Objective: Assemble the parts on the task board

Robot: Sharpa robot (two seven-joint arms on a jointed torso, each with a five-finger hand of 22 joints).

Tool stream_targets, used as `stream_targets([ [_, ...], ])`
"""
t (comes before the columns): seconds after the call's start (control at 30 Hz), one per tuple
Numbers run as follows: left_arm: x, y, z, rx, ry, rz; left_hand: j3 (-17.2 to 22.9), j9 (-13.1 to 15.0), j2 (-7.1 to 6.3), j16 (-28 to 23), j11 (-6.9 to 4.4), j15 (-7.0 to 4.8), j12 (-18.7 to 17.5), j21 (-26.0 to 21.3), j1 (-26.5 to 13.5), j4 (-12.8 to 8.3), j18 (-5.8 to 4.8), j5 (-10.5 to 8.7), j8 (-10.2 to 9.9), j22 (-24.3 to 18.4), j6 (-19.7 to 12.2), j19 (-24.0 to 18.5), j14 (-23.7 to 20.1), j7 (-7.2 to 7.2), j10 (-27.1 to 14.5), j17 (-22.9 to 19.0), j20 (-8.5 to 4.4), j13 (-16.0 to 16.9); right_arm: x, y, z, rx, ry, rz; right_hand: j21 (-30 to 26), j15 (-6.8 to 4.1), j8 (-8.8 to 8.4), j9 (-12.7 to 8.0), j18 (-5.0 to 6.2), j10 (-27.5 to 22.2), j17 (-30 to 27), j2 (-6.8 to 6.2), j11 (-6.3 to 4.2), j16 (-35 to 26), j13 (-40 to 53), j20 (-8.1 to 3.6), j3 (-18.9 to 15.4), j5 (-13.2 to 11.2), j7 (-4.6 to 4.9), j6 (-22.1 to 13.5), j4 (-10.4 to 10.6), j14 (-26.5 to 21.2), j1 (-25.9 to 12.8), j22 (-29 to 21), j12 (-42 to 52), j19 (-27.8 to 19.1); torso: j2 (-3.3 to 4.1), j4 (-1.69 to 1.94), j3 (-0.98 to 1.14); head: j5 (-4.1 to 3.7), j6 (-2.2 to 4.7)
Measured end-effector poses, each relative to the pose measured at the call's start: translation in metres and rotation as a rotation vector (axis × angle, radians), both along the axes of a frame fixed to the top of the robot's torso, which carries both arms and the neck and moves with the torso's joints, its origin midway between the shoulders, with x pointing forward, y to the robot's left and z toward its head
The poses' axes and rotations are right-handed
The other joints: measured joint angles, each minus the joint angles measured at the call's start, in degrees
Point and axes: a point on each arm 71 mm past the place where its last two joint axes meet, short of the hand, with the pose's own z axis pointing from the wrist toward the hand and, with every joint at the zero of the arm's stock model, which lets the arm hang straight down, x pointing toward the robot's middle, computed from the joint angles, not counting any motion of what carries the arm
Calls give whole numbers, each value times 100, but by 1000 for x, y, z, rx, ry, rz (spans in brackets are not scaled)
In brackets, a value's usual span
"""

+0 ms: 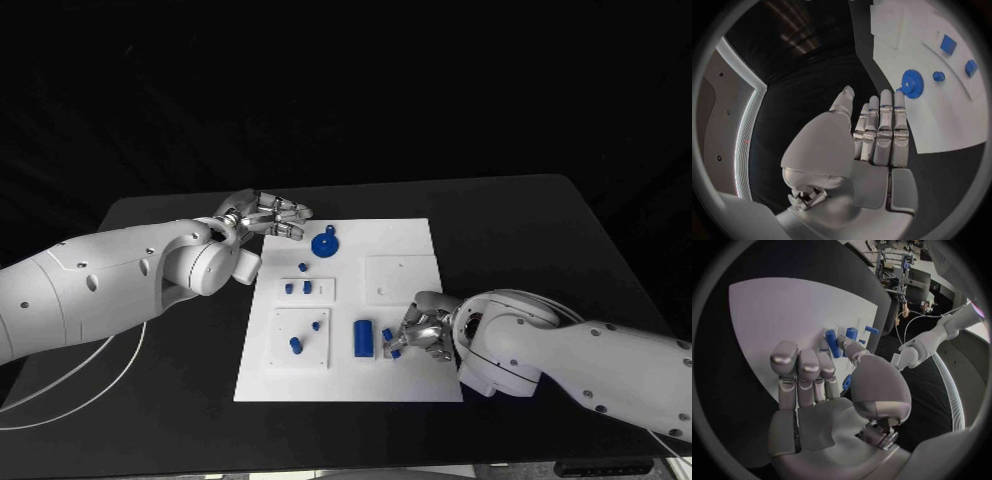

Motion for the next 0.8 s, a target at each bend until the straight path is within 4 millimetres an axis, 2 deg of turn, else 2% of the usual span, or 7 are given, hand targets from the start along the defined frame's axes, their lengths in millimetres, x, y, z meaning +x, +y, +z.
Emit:
stream_targets([
  [0.07,0,0,0,0,0,0,0,0,0,0,0,0,0,0,0,0,0,0,0,0,0,0,0,0,0,0,0,0,0,0,0,-1,0,0,0,0,0,0,0,0,0,-58,0,0,-8,0,-38,-185,-2,2,139,0,58,0,0,0,0,0,0,4,-2],
  [0.23,0,0,0,1,1,-1,0,0,0,0,0,0,0,0,0,0,0,0,0,0,0,0,0,0,0,0,0,0,0,0,0,-1,0,-1,-20,-1,2,0,-1,10,-5,-177,-10,0,-20,0,-92,-387,-18,19,462,1,110,0,0,0,0,0,-1,8,-6],
  [0.4,0,0,0,1,1,-1,0,0,0,0,0,0,0,0,0,0,0,0,0,0,0,0,0,0,0,-1,0,0,0,-1,-1,-1,-1,-2,-20,0,7,0,-1,10,-5,-262,-10,0,-32,0,-150,-781,-27,27,801,1,169,0,0,0,0,0,1,13,-1],
  [0.6,0,0,0,2,1,-1,0,0,0,0,0,0,0,0,0,0,0,0,0,1,0,0,0,0,0,-1,0,0,0,-1,-1,-1,-2,-1,-35,0,17,0,-1,10,-5,-383,-10,0,-39,0,-219,-1004,-33,33,1045,1,223,0,0,0,0,0,1,13,0],
  [0.7,0,0,0,2,2,-1,0,0,0,0,0,0,0,0,0,0,0,0,0,1,0,0,0,0,0,-1,0,0,0,-1,-1,0,-2,-1,-35,0,17,0,-1,10,-5,-456,-10,0,-42,0,-291,-1140,-30,30,1232,1,297,0,0,0,0,0,1,13,-2],
  [0.8,0,0,0,2,2,-1,0,0,0,0,0,0,0,0,0,0,0,0,0,1,0,0,0,0,0,-1,0,0,0,-1,-1,1,-3,-1,-35,1,17,0,-2,9,-5,-457,-9,0,-44,0,-392,-1289,-30,30,1334,1,297,0,0,0,0,0,2,13,-3],
])
